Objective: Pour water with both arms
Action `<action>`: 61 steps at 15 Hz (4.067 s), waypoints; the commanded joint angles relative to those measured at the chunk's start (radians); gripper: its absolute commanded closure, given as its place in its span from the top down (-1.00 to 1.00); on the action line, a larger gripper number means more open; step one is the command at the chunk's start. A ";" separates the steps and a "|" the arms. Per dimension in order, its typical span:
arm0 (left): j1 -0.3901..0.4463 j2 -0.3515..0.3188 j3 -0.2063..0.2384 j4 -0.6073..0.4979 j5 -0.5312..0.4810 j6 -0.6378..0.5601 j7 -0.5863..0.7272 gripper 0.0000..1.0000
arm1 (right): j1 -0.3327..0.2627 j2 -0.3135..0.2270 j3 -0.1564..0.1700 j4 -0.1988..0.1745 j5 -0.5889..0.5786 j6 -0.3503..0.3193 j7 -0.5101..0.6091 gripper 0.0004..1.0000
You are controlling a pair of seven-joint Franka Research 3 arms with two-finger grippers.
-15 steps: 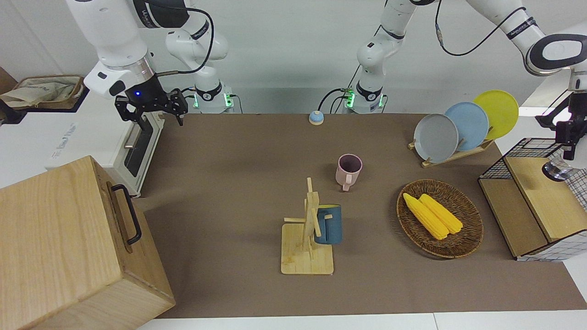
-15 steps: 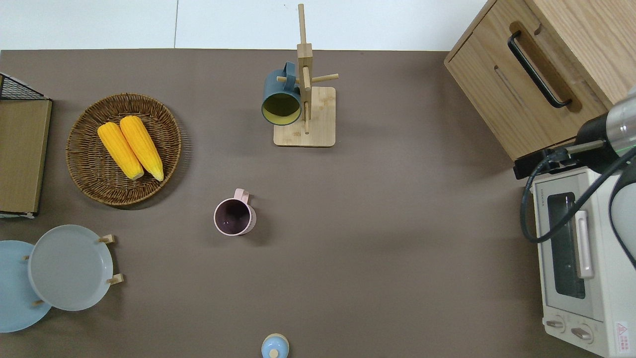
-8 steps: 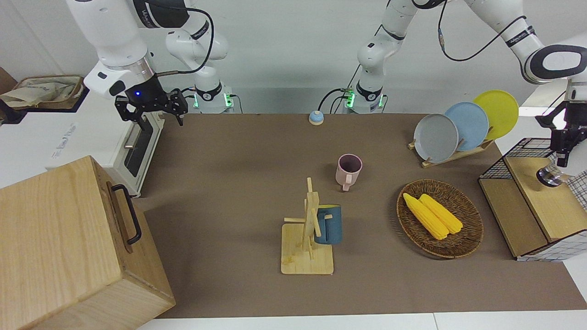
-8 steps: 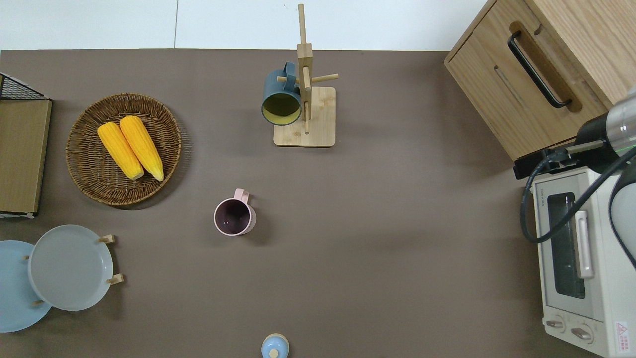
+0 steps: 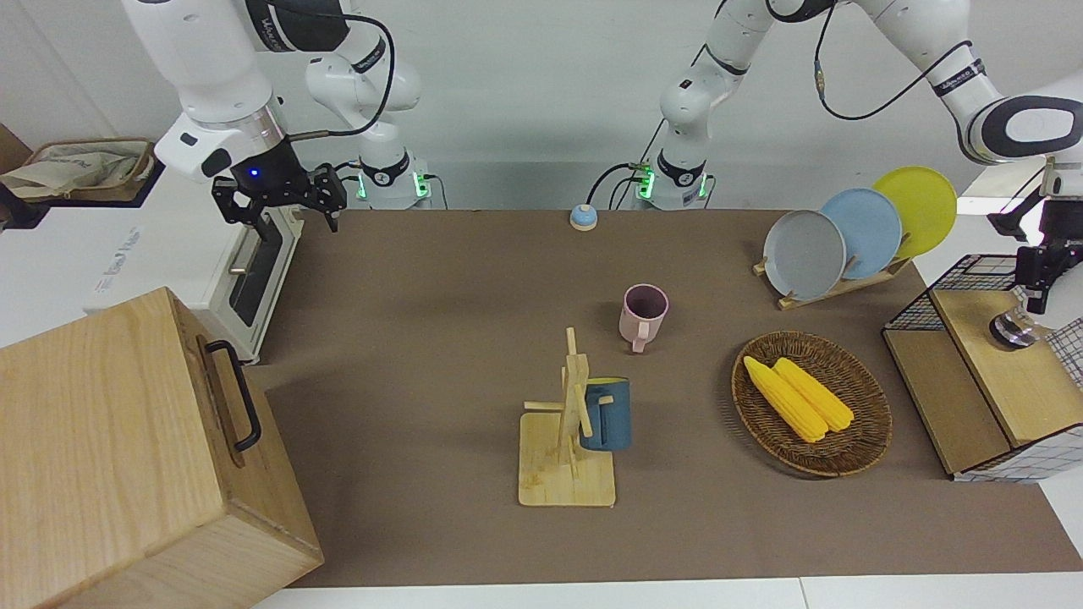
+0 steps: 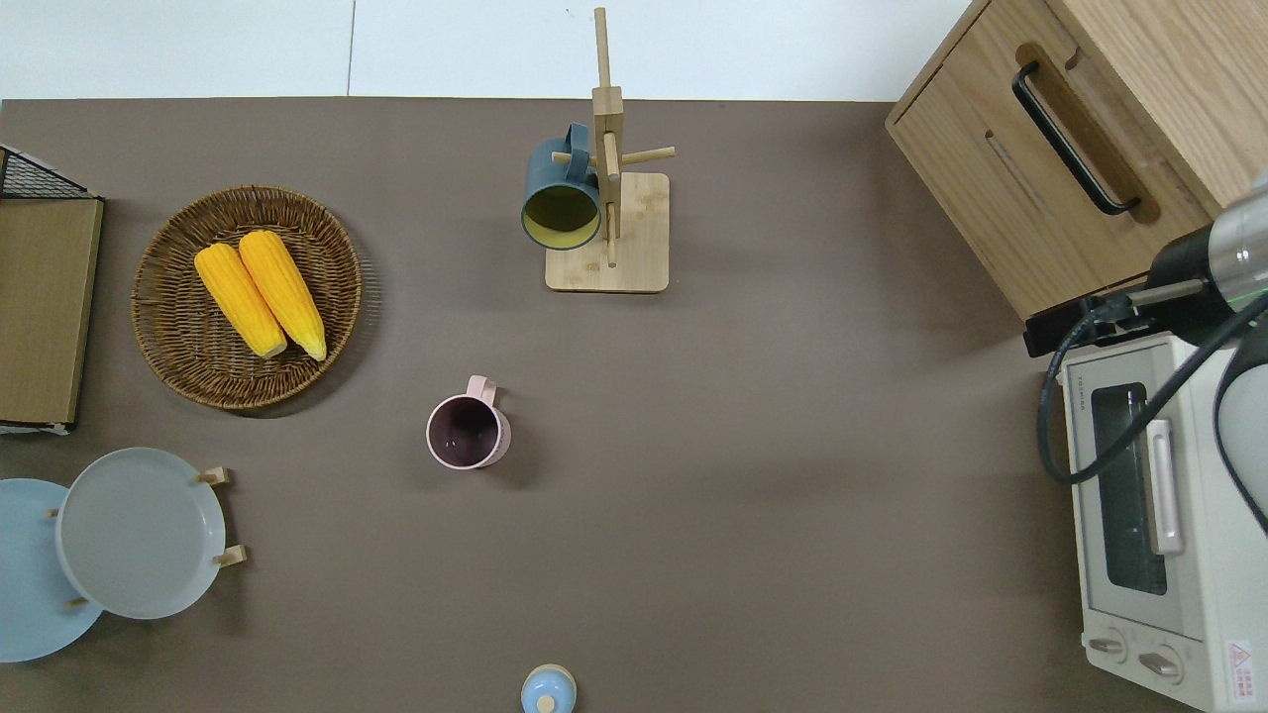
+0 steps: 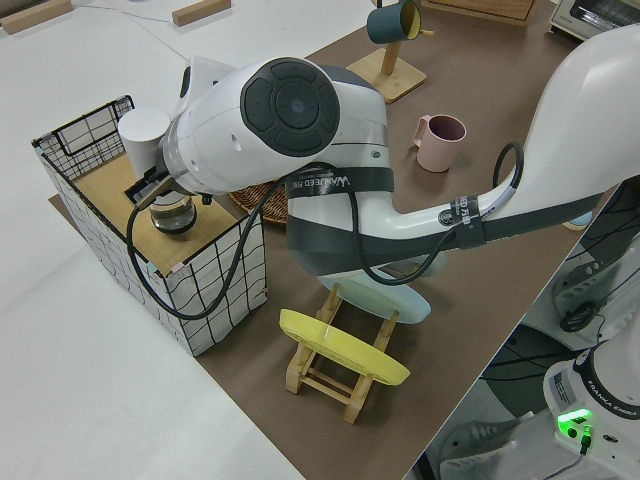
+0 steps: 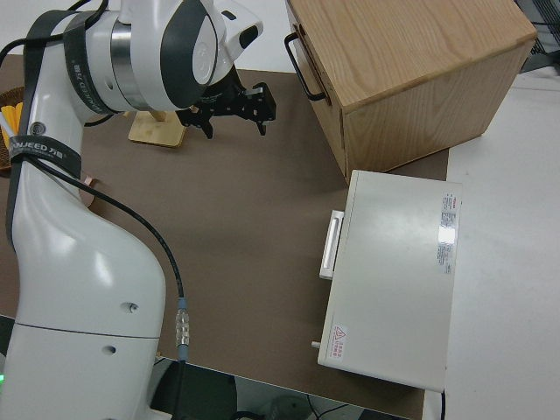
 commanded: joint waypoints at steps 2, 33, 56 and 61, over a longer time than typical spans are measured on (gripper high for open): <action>0.005 0.018 -0.020 0.017 -0.040 0.063 0.028 -0.95 | -0.010 -0.009 0.004 -0.004 0.017 -0.003 -0.014 0.98; 0.022 -0.042 0.015 0.158 0.342 -0.388 -0.162 1.00 | -0.010 -0.009 0.004 -0.004 0.017 -0.003 -0.014 0.98; -0.004 -0.300 -0.507 0.157 0.567 -0.978 -0.875 1.00 | -0.010 -0.009 0.004 -0.004 0.017 -0.003 -0.014 0.98; -0.004 -0.306 -0.595 0.157 0.584 -0.999 -0.902 1.00 | -0.010 -0.009 0.004 -0.004 0.017 -0.003 -0.014 0.98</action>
